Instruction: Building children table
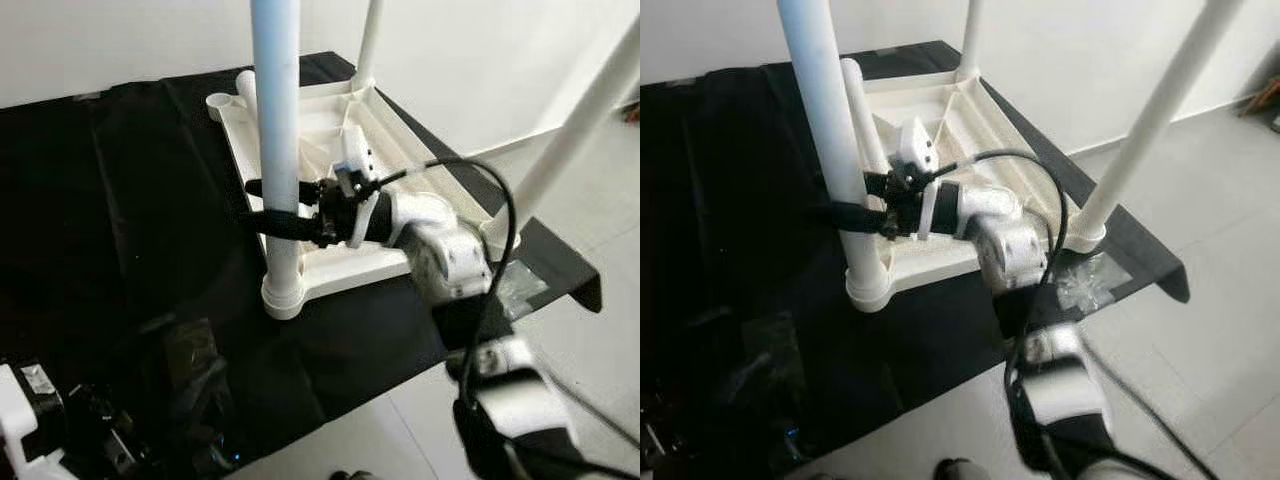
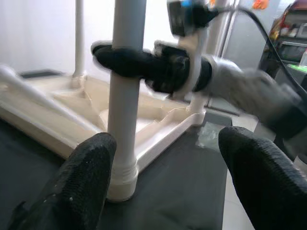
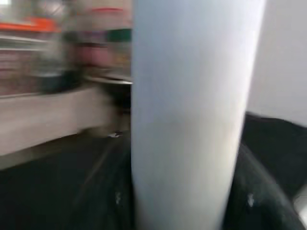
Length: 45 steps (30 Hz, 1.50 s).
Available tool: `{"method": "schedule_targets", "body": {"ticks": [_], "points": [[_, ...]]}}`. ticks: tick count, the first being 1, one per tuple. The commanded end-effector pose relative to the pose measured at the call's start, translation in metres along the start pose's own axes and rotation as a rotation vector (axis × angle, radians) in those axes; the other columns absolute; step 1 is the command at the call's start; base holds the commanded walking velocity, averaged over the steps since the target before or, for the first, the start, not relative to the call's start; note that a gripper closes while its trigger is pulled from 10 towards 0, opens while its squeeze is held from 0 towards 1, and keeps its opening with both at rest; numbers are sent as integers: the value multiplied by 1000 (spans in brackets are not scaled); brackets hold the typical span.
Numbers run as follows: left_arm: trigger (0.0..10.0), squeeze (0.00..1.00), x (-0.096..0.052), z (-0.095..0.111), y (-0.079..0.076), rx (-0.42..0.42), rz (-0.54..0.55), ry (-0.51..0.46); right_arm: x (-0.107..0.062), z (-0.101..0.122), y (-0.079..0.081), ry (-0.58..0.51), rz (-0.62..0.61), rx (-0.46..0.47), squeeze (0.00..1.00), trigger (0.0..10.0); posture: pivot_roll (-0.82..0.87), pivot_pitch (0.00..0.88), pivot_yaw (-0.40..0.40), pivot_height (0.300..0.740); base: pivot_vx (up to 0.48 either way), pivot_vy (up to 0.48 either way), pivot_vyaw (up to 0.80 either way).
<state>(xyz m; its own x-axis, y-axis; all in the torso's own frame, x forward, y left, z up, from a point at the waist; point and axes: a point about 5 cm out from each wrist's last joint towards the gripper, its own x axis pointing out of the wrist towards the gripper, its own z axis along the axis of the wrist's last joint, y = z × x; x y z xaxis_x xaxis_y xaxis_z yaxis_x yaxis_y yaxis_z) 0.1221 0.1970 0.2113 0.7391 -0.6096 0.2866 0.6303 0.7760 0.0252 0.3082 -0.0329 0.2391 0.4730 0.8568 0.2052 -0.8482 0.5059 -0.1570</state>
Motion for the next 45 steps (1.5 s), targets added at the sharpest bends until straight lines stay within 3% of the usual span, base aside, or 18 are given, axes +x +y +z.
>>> {"method": "schedule_targets", "body": {"ticks": [1, 3, 10, 11, 12, 13, 15, 16, 17, 18, 28, 29, 30, 41, 42, 43, 44, 45], "points": [[10000, 0, -2, -4, 1, -9, 11, 11, -13, -34, -5, 240, -149, -29, 0, 0, 55, 183, -71, 740, 0, 0, 0], [10000, 0, 2, -6, 3, -15, -3, 3, -26, -40, 17, 273, -328, -61, 0, 0, 38, 165, -57, 740, 0, 0, 0], [10000, 0, 7, -8, 9, -3, -20, -12, -18, -36, 11, 246, -290, -76, 0, 0, 34, 141, -58, 740, 0, 0, 0], [10000, 0, 8, -8, 9, -1, -18, -14, -17, -35, 10, 249, -279, -79, 0, 1647, 34, 140, -58, 740, 0, 0, 0], [10000, 0, 8, -8, 9, -1, -18, -14, -17, -35, 10, 249, -279, -79, 0, 1647, 34, 140, -58, 740, 0, 0, 0], [10000, 0, 8, -8, 9, -1, -16, -15, -16, -34, 9, 251, -271, -81, 0, 10000, 34, 140, -58, 740, 0, 0, 0], [10000, 0, 8, -9, 9, -1, -15, -15, -15, -31, 10, 247, -228, -66, 0, 10000, 35, 137, -58, 740, 0, 0, 0], [10000, 0, 8, -9, 8, -2, -14, -16, -13, -25, 10, 218, -156, -36, 843, 10000, 35, 135, -58, 740, 0, 0, 0], [10000, 0, 8, -9, 8, -2, -14, -16, -13, -25, 10, 218, -156, -36, 843, 10000, 35, 135, -58, 740, 0, 0, 0], [10000, 0, 8, -10, 8, -1, -12, -16, -11, -18, 8, 172, -79, 10, 1000, 10000, 38, 135, -63, 740, 0, 0, 0], [10000, 0, 7, -9, 7, 2, -3, -18, -6, 19, -19, 51, 264, -78, 1000, 10000, 57, 144, -66, 740, 0, 0, 0], [10000, 0, 6, -9, 6, 2, 0, -16, -5, 22, -26, 58, 329, -116, 298, 10000, 63, 149, -67, 740, 0, 0, 0], [10000, 0, 5, -8, 6, 3, 2, -14, -4, 24, -30, 67, 389, -122, 0, 10000, 63, 149, -67, 740, 0, 0, 0], [10000, 0, -5, -4, 1, 3, 18, 20, 12, 31, -37, 74, 731, -9, 0, 10000, 95, 174, -74, 740, 0, 0, 0], [10000, 0, -6, -3, 1, 5, 23, 22, 14, 31, -36, 70, 753, 2, 0, 4980, 101, 179, -77, 740, 0, 0, 0], [10000, 0, -6, -3, 1, 5, 23, 22, 14, 31, -36, 70, 753, 2, 0, 4980, 101, 179, -77, 740, 0, 0, 0], [10000, 0, -6, -2, 0, 6, 27, 23, 16, 31, -36, 64, 784, 9, 0, 0, 102, 181, -79, 740, 0, 0, 0], [10000, 0, -6, -2, 0, 6, 27, 23, 16, 31, -36, 64, 784, 9, 0, 0, 102, 181, -79, 740, 0, 0, 0]]}}
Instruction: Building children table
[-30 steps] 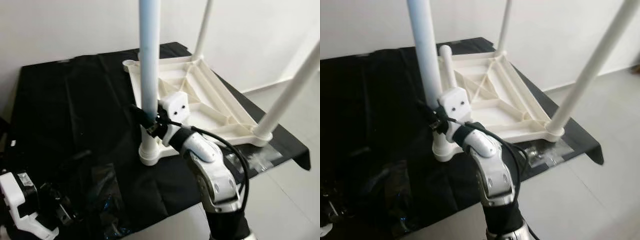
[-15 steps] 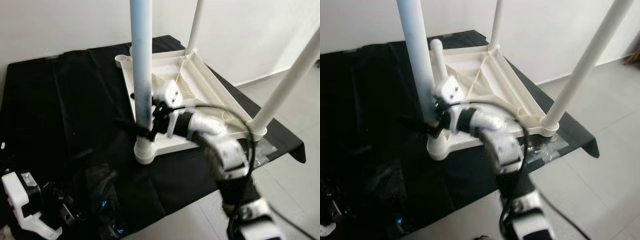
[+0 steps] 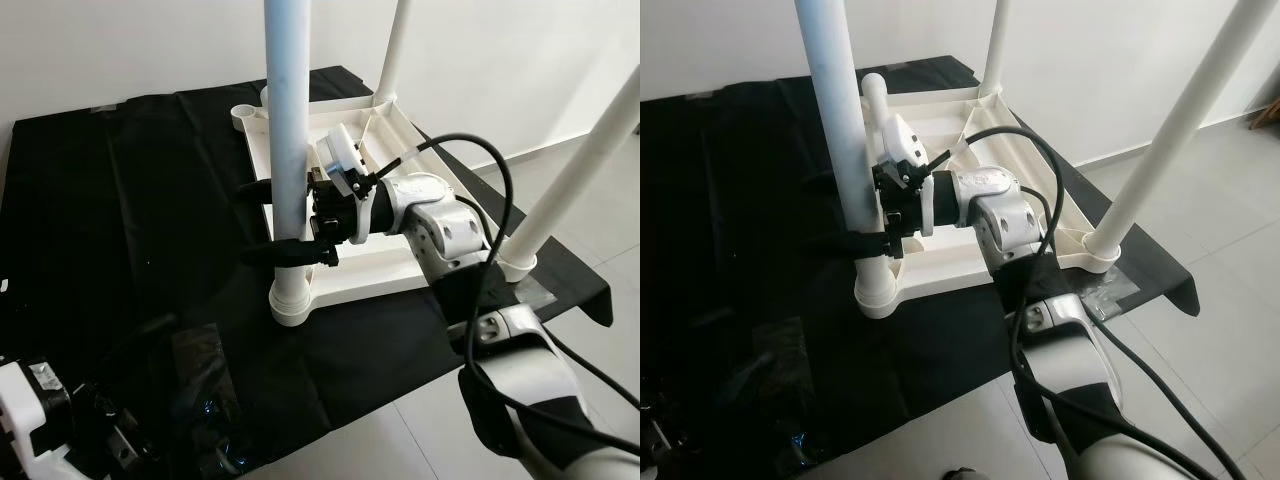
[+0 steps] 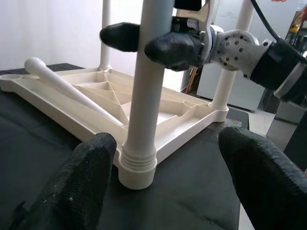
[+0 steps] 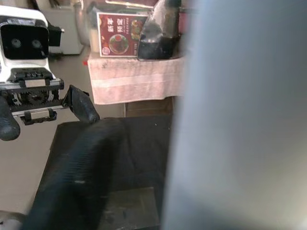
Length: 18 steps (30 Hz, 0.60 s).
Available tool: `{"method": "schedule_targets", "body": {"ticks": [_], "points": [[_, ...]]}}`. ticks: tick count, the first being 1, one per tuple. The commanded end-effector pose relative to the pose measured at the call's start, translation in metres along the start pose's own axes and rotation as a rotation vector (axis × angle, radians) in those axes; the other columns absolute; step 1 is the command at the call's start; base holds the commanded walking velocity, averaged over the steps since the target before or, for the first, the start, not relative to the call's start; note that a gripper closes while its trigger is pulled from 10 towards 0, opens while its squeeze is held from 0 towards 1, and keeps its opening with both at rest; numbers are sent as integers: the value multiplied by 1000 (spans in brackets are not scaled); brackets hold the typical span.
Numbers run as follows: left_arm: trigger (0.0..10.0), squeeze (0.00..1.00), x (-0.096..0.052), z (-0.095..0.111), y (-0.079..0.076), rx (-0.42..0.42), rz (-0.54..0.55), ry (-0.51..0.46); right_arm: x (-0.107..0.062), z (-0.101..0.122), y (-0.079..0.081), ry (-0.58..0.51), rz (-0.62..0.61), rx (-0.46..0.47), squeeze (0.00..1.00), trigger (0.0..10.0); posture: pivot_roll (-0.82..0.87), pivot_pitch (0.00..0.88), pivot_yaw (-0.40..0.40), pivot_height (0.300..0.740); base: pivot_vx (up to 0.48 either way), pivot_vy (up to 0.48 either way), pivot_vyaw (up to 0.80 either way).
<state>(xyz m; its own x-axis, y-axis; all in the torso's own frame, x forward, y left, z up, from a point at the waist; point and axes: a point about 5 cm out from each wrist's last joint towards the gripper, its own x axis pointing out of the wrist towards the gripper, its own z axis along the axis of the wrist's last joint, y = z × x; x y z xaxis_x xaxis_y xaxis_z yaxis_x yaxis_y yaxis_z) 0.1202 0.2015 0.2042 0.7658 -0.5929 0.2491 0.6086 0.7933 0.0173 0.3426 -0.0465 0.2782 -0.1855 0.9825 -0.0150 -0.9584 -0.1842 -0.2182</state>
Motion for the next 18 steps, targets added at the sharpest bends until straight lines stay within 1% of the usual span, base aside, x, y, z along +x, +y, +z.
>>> {"method": "schedule_targets", "body": {"ticks": [1, 5, 8, 12, 13, 14, 15, 16, 17, 18], "points": [[10000, 0, -1, 4, -2, 7, 1, -16, 7, 0, 2, -15, 87, -8, 0, 0, 102, 182, -81, 740, 0, 0, 0], [10000, 0, -2, 4, -3, 8, 8, -12, 7, 0, -1, -25, 135, 1, 0, 0, 99, 185, -87, 740, 0, 0, 0], [10000, 0, -3, 4, -3, 8, 10, -12, 7, -1, -2, -25, 139, 4, 0, 0, 99, 185, -87, 740, 0, 0, 0], [10000, 0, -2, 4, -4, 6, 13, -12, 3, -2, -2, -27, 127, 6, 0, 0, 92, 180, -91, 740, 0, 0, 0], [10000, 0, -2, 3, -4, 6, 13, -14, 0, -3, -3, -27, 94, 0, 0, 0, 88, 175, -90, 740, 0, 0, 0], [10000, 0, -2, 3, -4, 6, 13, -14, 0, -3, -3, -27, 94, 0, 0, 0, 88, 175, -90, 740, 0, 0, 0], [10000, 0, -1, 3, -3, 6, 13, -17, -6, -6, -5, -32, -12, -30, 0, 0, 83, 171, -91, 740, 0, 0, 0], [10000, 0, -1, 3, -3, 7, 13, -18, -7, -7, -5, -34, -38, -37, 0, 0, 83, 171, -91, 740, 0, 0, 0], [10000, 0, 0, 2, -3, 6, 11, -19, -11, -13, -5, -25, -192, -34, 0, 0, 70, 167, -92, 740, 0, 0, 0], [10000, 0, 0, 1, -2, 6, 9, -19, -14, -18, -4, -18, -301, -33, 0, 0, 70, 167, -92, 740, 0, 0, 0]]}}
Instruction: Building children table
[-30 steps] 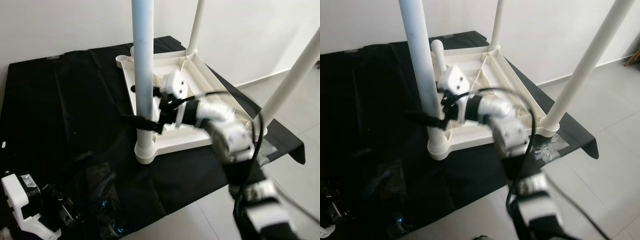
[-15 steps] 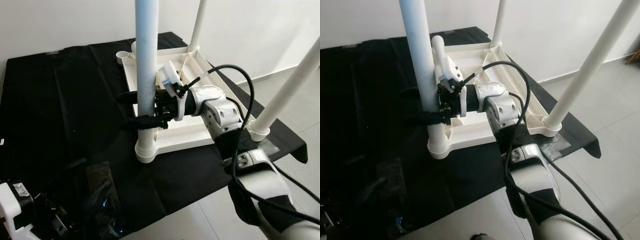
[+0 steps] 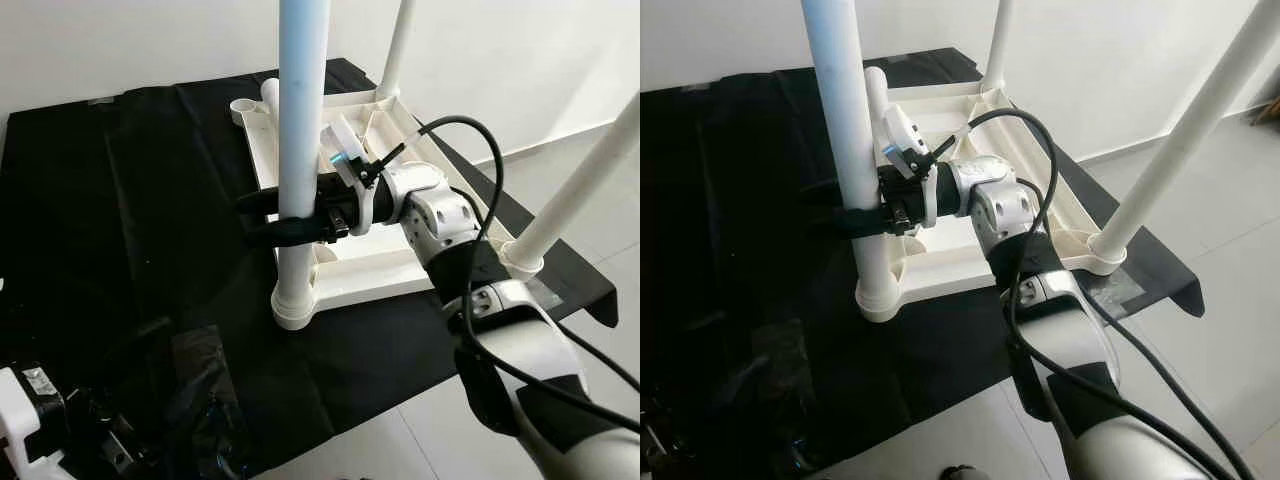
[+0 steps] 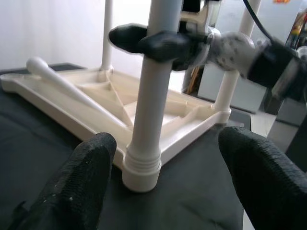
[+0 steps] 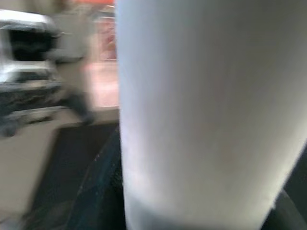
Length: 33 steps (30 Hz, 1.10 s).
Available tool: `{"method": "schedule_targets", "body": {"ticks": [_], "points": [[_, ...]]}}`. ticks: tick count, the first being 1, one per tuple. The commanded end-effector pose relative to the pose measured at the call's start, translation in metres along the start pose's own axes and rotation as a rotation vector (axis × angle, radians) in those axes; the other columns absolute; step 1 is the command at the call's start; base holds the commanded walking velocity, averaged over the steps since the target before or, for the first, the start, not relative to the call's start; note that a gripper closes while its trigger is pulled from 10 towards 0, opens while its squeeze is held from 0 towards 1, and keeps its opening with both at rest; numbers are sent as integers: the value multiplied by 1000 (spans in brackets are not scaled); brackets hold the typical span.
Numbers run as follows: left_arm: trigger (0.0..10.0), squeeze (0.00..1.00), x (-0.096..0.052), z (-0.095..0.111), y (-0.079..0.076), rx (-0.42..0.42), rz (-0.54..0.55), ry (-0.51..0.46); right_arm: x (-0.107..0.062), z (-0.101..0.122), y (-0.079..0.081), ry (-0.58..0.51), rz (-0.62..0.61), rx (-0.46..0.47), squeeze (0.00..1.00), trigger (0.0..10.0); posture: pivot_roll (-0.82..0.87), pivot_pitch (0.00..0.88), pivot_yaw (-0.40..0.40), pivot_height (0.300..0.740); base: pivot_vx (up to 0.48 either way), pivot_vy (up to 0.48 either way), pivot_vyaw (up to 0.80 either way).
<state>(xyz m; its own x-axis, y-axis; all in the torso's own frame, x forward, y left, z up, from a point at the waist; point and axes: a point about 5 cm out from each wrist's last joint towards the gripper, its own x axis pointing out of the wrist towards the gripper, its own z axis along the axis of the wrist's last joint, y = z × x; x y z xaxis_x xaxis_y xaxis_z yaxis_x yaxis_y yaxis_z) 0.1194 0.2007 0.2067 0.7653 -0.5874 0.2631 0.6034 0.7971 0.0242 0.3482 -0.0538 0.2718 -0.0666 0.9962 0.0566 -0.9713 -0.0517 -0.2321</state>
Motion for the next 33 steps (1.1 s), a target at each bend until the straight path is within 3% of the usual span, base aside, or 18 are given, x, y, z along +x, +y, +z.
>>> {"method": "schedule_targets", "body": {"ticks": [1, 3, 4, 5, 6, 7, 8, 17, 18, 19, 25, 26, 28, 29, 32, 33], "points": [[10000, 0, 0, -1, -1, -2, 5, -5, -6, -10, -2, 25, -167, -21, 0, 0, 70, 167, -92, 740, 0, 0, 0], [10000, 0, 0, -2, -1, -2, 3, -5, -9, -13, -2, 30, -240, -22, 0, 0, 70, 167, -92, 740, 0, 0, 0], [10000, 0, 0, -2, 0, -3, 2, -7, -8, -22, 1, 43, -367, 2, 0, 0, 74, 165, -86, 740, 0, 0, 0], [10000, 0, 1, -3, 2, -4, -4, -8, -11, -54, 22, 179, -606, 50, 0, 0, 60, 163, -66, 740, 0, 0, 0], [10000, 0, 4, -3, 4, -4, -16, -14, -17, -72, 46, 285, -784, 14, 0, 0, 76, 167, -51, 740, 0, 0, 0], [10000, 0, 4, -3, 4, -4, -16, -14, -17, -72, 46, 285, -784, 14, 0, 0, 76, 167, -51, 740, 0, 0, 0], [10000, 0, 7, -4, 7, -7, -36, -18, -21, -82, 71, 370, -940, -23, 0, 0, 62, 146, -33, 740, 0, 0, 0], [10000, 0, 12, -3, 13, 8, -57, -26, -10, -75, 56, 321, -919, 8, 0, 0, 62, 128, -30, 740, 0, 0, 0], [10000, 0, 13, -3, 14, 9, -57, -30, -10, -72, 53, 318, -914, 1, 0, 2078, 59, 126, -31, 740, 0, 0, 0], [10000, 0, 13, -4, 13, 8, -56, -31, -10, -67, 49, 302, -921, 3, 0, 10000, 60, 124, -31, 740, 0, 0, 0], [10000, 0, 13, -5, 11, 1, -55, -33, -4, -49, 48, 262, -877, 29, 0, 10000, 66, 128, -34, 740, 0, 0, 0], [10000, 0, 14, -5, 11, 1, -55, -33, -2, -43, 48, 227, -828, 55, 1000, 10000, 70, 130, -35, 740, 0, 0, 0], [10000, 0, 14, -5, 11, 1, -55, -33, 0, -39, 47, 201, -795, 72, 1000, 10000, 70, 131, -36, 740, 0, 0, 0], [10000, 0, 13, -4, 11, 1, -55, -32, 2, -30, 46, 167, -649, 74, 1000, 10000, 74, 137, -38, 740, 0, 0, 0], [10000, 0, 13, -4, 11, 1, -55, -31, 3, -23, 46, 148, -545, 74, 1000, 10000, 75, 138, -38, 740, 0, 0, 0], [10000, 0, 13, -4, 10, 1, -55, -30, 0, -16, 44, 149, -440, 14, 1000, 10000, 80, 143, -40, 740, 0, 0, 0]]}}
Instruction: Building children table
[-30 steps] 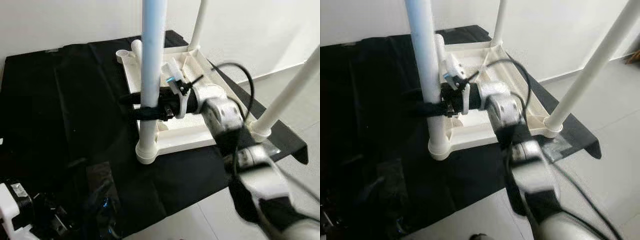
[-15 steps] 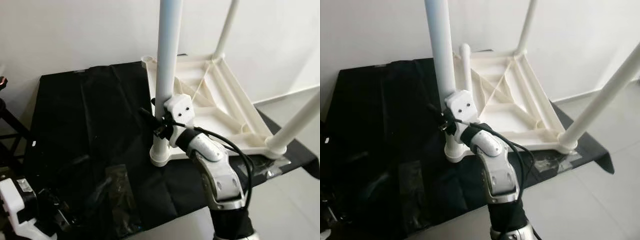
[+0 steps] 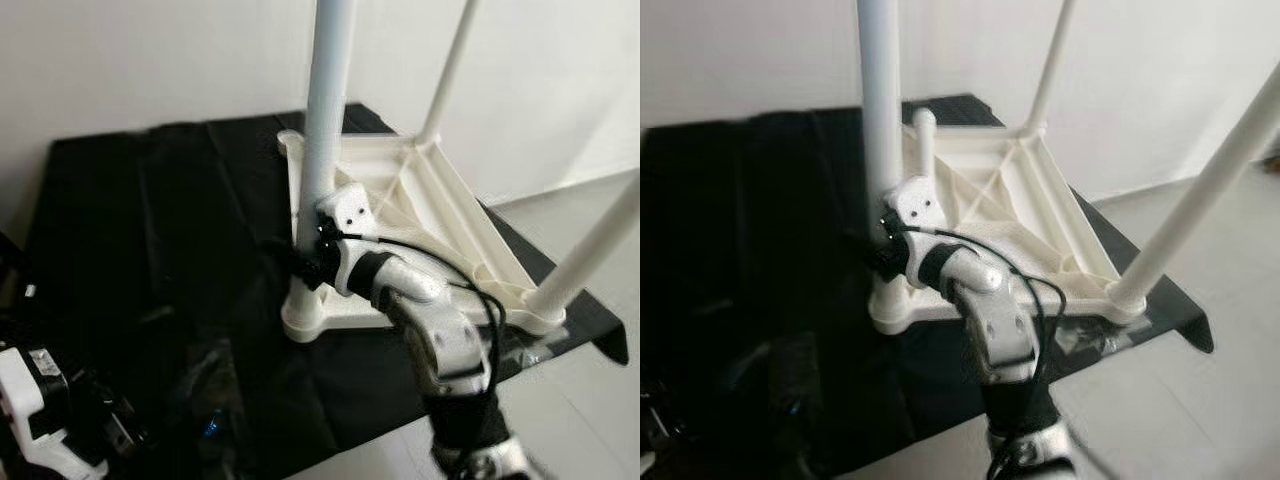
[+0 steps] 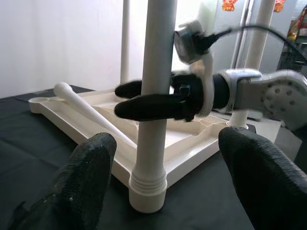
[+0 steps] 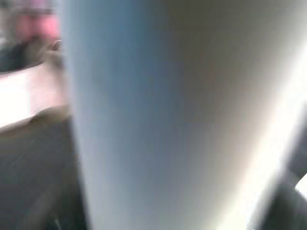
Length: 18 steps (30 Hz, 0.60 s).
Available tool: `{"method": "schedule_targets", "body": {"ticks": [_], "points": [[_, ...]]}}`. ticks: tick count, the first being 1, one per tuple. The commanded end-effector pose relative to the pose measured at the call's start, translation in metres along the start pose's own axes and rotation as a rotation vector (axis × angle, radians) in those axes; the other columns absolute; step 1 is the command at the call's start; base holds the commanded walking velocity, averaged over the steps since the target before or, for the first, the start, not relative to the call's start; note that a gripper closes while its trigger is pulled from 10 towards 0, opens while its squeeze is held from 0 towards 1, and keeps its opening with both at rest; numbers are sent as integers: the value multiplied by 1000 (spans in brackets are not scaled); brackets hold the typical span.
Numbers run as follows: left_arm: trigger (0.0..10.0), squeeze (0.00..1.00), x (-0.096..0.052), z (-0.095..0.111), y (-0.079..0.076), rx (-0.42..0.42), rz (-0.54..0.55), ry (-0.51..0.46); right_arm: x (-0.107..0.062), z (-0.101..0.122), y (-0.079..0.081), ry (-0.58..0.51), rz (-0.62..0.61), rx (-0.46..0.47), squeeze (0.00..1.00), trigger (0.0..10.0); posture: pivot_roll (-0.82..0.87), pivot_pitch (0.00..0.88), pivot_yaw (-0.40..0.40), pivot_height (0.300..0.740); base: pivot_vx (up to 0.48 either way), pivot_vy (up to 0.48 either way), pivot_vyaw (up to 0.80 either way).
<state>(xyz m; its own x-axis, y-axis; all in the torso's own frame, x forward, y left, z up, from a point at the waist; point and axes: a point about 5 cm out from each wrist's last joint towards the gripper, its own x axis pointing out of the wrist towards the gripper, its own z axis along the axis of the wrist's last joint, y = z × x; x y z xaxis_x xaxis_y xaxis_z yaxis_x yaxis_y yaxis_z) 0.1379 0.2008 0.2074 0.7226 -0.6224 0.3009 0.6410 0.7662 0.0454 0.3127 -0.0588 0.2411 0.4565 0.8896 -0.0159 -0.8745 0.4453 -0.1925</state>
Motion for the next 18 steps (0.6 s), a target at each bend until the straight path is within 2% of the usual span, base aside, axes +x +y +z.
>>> {"method": "schedule_targets", "body": {"ticks": [1, 2, 3, 4, 5, 7, 8, 10, 13, 15, 16, 18], "points": [[10000, 0, -1, 0, -2, -6, -2, 12, -3, 9, 0, -36, 189, -76, 1000, 10000, 86, 150, -43, 740, 0, 0, 0], [10000, 0, -2, 1, -4, -8, -1, 13, -8, 9, -12, 0, 277, -183, 1000, 10000, 96, 161, -45, 740, 0, 0, 0], [10000, 0, -2, 1, -4, -8, -1, 13, -8, 9, -12, 0, 277, -183, 1000, 10000, 96, 161, -45, 740, 0, 0, 0], [10000, 0, -2, 2, -4, -9, 1, 15, -8, 8, -21, 22, 282, -209, 914, 10000, 96, 161, -45, 740, 0, 0, 0], [10000, 0, -4, 2, -6, -11, 5, 20, -8, 8, -30, 39, 311, -237, 86, 10000, 110, 173, -46, 740, 0, 0, 0], [10000, 0, -5, 3, -7, -12, 7, 24, -8, 8, -35, 49, 333, -252, 86, 10000, 113, 176, -45, 740, 0, 0, 0], [10000, 0, -7, 4, -9, -14, 15, 32, -8, 10, -39, 51, 385, -254, 0, 10000, 127, 185, -45, 740, 0, 0, 0], [10000, 0, -11, 6, -11, -13, 22, 42, -7, 17, -44, 44, 435, -246, 0, 10000, 147, 197, -48, 740, 0, 0, 0], [10000, 0, -11, 6, -11, -13, 22, 42, -7, 17, -44, 44, 435, -246, 0, 10000, 147, 197, -48, 740, 0, 0, 0], [10000, 0, -16, 11, -13, -7, 29, 53, -2, 29, -52, 2, 471, -226, 0, 9686, 168, 209, -53, 740, 0, 0, 0], [10000, 0, -18, 13, -14, -3, 30, 58, 0, 33, -54, -18, 493, -204, 0, 0, 173, 212, -56, 740, 0, 0, 0], [10000, 0, -18, 13, -14, -3, 30, 58, 0, 33, -54, -18, 493, -204, 0, 0, 173, 212, -56, 740, 0, 0, 0]]}}
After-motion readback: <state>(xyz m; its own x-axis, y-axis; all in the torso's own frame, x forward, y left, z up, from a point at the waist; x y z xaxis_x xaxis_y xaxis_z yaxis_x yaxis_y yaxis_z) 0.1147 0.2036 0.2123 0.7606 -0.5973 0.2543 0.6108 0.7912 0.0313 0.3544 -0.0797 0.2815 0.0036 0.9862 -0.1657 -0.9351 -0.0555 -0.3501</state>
